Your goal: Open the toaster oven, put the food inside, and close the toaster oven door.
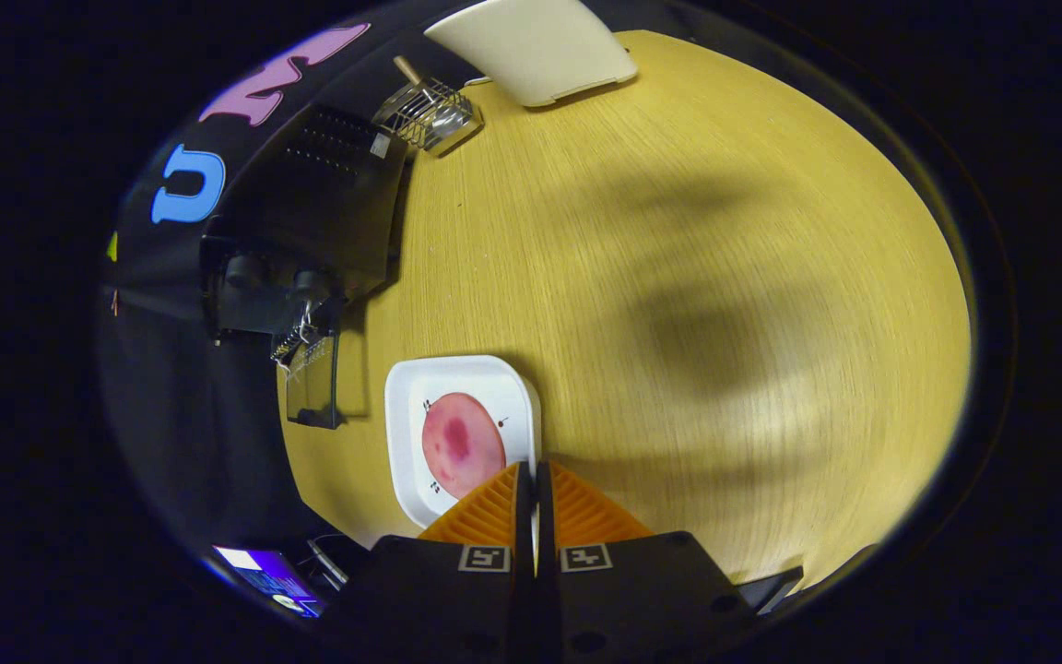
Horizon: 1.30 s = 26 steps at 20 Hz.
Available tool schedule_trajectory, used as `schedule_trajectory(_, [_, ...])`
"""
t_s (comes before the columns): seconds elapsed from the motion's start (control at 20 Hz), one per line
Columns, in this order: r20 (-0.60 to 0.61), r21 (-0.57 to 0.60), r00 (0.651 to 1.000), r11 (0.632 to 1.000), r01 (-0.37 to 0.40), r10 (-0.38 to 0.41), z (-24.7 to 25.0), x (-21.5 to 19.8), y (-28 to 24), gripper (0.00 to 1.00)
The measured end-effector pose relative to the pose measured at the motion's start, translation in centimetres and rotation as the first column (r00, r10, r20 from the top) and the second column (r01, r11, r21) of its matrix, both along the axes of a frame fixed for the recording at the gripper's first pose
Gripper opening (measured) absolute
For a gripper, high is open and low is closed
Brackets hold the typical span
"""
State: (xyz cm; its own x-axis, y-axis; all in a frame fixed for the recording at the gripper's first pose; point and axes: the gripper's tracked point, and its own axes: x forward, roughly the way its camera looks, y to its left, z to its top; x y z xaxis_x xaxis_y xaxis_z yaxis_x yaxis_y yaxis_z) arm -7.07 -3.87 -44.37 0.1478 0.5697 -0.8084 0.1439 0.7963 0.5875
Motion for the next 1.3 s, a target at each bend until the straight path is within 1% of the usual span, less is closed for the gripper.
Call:
schedule_trajectory(0.15, [0.001, 0.033, 1.000, 0.999, 0.027, -0.027, 1.1, -1.1, 0.7, 0.05])
schedule_trajectory(0.35, [0.014, 0.110, 0.993, 0.988, 0.113, -0.115, 4.5, -2.1, 3.0, 0.05])
schedule_trajectory(0.65, [0.050, 0.149, 0.978, 0.970, 0.194, -0.203, 9.1, -3.0, 9.8, 0.05])
schedule_trajectory(0.75, [0.046, 0.177, 0.969, 0.956, 0.233, -0.244, 10.5, -2.8, 12.6, 0.05])
schedule_trajectory(0.9, [0.022, 0.209, 0.942, 0.923, 0.324, -0.336, 11.6, -1.8, 16.5, 0.05])
schedule_trajectory(1.05, [-0.002, 0.201, 0.907, 0.889, 0.412, -0.420, 12.0, -0.9, 19.6, 0.05])
schedule_trajectory(1.2, [-0.010, 0.181, 0.866, 0.851, 0.493, -0.499, 12.3, 0.4, 22.2, 0.05])
schedule_trajectory(1.3, [-0.032, 0.173, 0.828, 0.813, 0.556, -0.559, 12.4, 1.3, 23.8, 0.05])
